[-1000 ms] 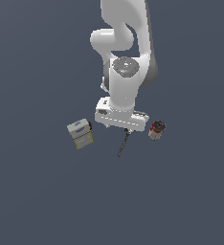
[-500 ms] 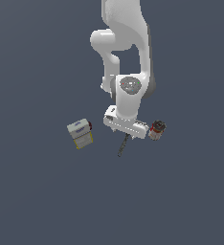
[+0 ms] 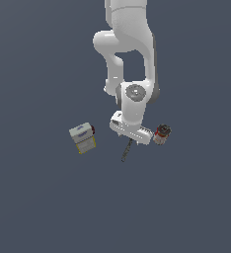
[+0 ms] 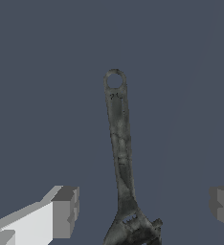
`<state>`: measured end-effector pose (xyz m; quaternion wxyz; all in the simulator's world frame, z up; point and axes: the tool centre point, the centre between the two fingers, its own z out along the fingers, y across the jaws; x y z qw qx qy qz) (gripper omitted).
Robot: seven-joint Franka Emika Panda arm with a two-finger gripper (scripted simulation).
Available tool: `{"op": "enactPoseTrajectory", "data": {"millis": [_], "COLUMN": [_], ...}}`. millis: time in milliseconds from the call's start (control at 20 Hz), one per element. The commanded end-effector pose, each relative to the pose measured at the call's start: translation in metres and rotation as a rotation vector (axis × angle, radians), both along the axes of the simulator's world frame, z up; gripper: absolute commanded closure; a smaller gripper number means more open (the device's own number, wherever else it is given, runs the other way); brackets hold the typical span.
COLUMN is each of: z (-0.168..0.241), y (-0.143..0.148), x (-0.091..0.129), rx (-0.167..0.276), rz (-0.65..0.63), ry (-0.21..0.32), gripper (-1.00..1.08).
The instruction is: Pick up a designated object from a clutter of objects.
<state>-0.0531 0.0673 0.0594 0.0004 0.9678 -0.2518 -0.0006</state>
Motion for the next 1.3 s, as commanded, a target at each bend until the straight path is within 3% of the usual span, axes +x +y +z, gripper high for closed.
{"op": "enactPoseTrajectory", "data": {"millis": [0,1050,1100,1250], "z": [-0.002,-0.052,-0.052,-0.052], "y": [0.000,0.000,0.000,0.000], "x": [-0.001,-0.001,-0.001,-0.001], "rx": [0.000,0.000,0.000,0.000], "rz": [-0.006,-0.006,-0.006,-0.006], "ry": [-0.001,-0.001,-0.001,-0.001], "gripper": [-0.92,-0.92,1.08,1.08]}}
